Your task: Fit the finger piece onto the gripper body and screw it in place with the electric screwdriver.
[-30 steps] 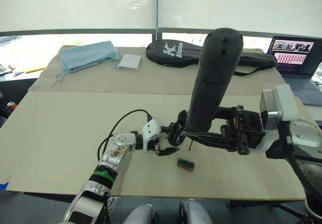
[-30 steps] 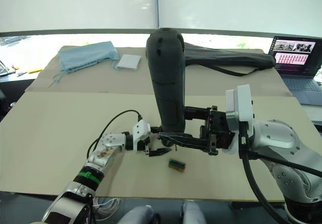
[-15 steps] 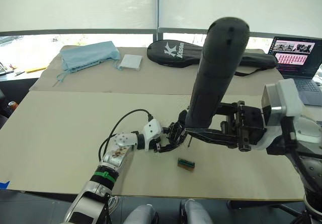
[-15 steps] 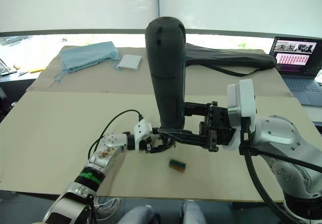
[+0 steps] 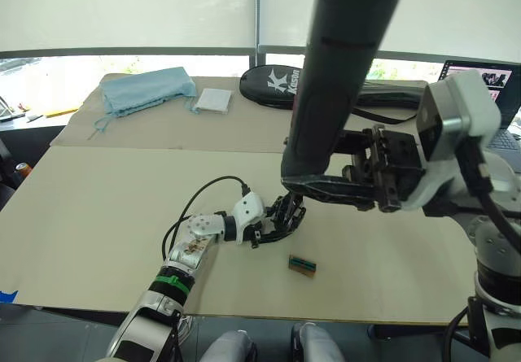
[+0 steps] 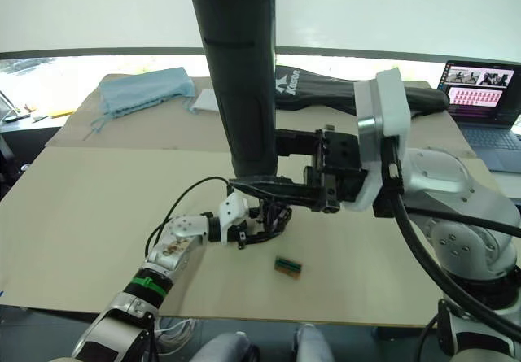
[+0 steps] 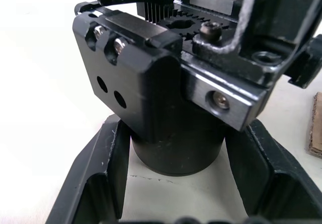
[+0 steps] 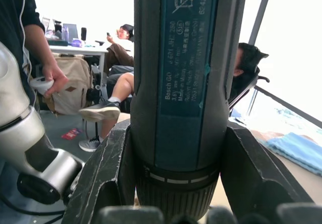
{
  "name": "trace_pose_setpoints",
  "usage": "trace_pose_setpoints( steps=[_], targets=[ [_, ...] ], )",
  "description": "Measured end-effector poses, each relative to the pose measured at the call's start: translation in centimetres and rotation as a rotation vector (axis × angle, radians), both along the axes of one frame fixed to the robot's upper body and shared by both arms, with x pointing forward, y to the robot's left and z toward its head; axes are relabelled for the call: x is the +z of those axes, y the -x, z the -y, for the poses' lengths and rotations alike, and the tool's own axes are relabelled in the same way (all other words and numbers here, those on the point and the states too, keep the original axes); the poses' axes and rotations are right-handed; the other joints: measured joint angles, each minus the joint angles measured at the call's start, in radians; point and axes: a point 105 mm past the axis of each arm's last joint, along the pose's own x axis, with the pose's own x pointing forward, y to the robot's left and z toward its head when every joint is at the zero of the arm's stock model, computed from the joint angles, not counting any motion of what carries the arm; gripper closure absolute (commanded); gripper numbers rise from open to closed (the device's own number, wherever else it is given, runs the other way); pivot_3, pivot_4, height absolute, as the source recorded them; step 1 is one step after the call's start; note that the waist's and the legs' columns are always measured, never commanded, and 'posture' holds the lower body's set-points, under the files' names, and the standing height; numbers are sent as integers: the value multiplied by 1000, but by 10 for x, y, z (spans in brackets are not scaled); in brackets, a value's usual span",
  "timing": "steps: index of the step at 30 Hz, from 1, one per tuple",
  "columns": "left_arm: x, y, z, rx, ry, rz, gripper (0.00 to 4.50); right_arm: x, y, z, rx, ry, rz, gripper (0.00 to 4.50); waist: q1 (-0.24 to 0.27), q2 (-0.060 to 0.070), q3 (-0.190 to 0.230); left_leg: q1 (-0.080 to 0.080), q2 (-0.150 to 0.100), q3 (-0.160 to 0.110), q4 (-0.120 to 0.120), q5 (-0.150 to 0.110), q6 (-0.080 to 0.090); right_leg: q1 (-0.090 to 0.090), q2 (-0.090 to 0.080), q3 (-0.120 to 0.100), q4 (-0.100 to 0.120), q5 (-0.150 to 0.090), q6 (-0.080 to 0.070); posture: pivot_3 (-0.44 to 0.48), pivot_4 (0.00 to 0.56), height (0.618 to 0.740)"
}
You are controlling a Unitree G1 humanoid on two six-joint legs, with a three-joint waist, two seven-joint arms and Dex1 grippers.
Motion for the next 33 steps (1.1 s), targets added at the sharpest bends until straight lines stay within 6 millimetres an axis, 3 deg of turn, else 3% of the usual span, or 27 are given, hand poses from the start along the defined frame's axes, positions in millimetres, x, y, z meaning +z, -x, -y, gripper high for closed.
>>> trace_pose_setpoints(
  steps=[13,22,33],
  targets=[
    [0,2,-2,5,1,-11,2245,-24,-29,-17,-78,26,-26,2579,-5,0,0,0,0,0,0,0,0,-1,1,0,0,0,0,0,150,740],
    [1,4,-5,17,9,-26,2245,-39,-34,-19,-102,35,-55,2579,-12,0,0,0,0,0,-1,0,0,-2,1,0,0,0,0,0,150,740],
    [1,5,-6,17,8,-30,2245,-42,-32,-27,-80,22,-57,2579,-14,0,0,0,0,0,-1,0,0,-2,1,-1,0,0,0,0,150,740]
  ],
)
